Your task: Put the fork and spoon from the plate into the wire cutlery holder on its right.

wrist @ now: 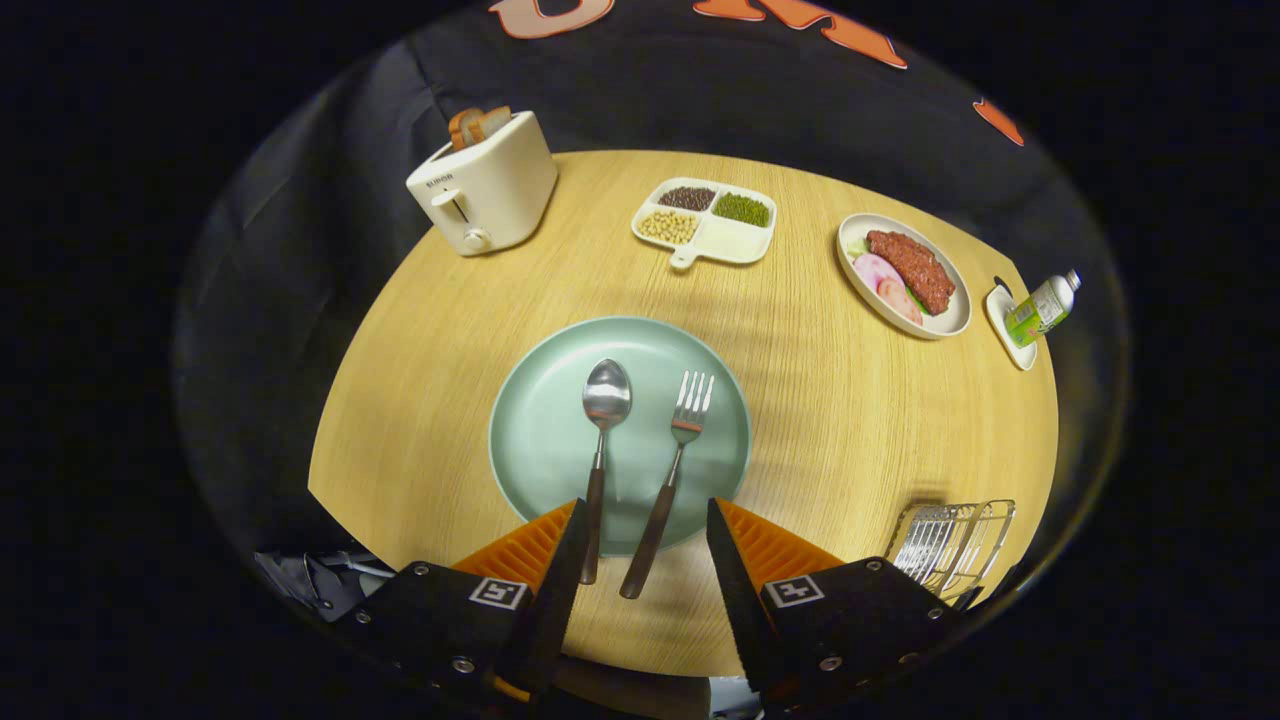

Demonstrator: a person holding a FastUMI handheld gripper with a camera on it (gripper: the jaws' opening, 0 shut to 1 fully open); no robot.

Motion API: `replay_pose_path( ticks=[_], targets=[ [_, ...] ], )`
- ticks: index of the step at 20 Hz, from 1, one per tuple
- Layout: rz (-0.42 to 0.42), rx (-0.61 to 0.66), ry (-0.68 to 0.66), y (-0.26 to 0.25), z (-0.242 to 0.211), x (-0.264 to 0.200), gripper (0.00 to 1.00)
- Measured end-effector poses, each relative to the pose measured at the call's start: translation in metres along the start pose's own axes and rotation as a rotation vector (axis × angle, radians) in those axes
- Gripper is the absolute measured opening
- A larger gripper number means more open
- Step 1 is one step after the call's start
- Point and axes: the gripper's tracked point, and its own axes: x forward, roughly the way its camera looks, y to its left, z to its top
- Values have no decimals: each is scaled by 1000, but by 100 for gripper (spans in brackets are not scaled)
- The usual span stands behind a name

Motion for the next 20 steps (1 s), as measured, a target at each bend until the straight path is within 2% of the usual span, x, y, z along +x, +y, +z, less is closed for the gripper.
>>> replay_pose_path(
  ticks=[4,10,15,18,20],
  targets=[
    [-50,-21,53,-12,-2,22,67],
    [-56,17,194,-12,-12,58,54],
    [-80,103,277,-13,-15,78,29],
    [-80,120,273,-14,-11,79,22],
    [-74,138,269,-16,-11,79,12]
  ],
)
